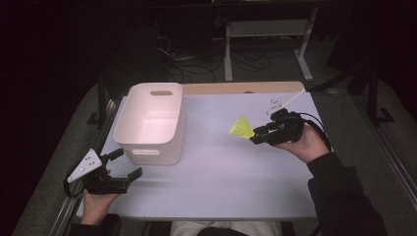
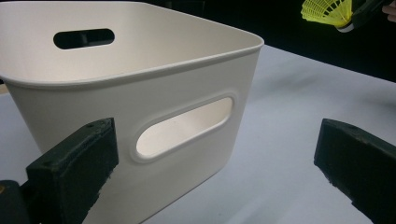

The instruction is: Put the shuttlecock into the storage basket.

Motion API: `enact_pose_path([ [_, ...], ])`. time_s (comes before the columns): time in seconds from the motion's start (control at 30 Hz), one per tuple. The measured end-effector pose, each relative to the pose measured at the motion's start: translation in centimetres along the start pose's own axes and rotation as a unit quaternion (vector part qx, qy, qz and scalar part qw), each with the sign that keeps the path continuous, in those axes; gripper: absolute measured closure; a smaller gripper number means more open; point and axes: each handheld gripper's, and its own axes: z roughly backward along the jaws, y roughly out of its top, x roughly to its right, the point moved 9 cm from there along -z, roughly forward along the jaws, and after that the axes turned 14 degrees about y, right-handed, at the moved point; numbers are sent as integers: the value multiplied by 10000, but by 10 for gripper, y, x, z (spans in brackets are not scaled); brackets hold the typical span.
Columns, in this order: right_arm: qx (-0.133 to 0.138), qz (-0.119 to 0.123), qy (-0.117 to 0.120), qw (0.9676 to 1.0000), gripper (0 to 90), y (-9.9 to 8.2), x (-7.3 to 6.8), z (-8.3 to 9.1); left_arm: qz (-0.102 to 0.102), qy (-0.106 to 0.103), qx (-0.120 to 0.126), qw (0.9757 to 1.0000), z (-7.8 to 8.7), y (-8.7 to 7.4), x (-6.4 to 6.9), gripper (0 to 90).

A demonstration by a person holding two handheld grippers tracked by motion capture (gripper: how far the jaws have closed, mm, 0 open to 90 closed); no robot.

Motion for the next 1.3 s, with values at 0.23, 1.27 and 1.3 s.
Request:
enact_pose_path([
  [0.23, -17, 10, 8, 10000, 632, 8, 1, -1, 2, -3, -2, 10000, 0, 0, 0, 0],
  [1.27, -117, 334, 218, 9991, 632, 55, -1, -16, -9, -15, -15, 10000, -1, 0, 0, 0],
  [1.3, -117, 334, 218, 9991, 632, 55, -1, -16, -9, -15, -15, 10000, -1, 0, 0, 0],
])
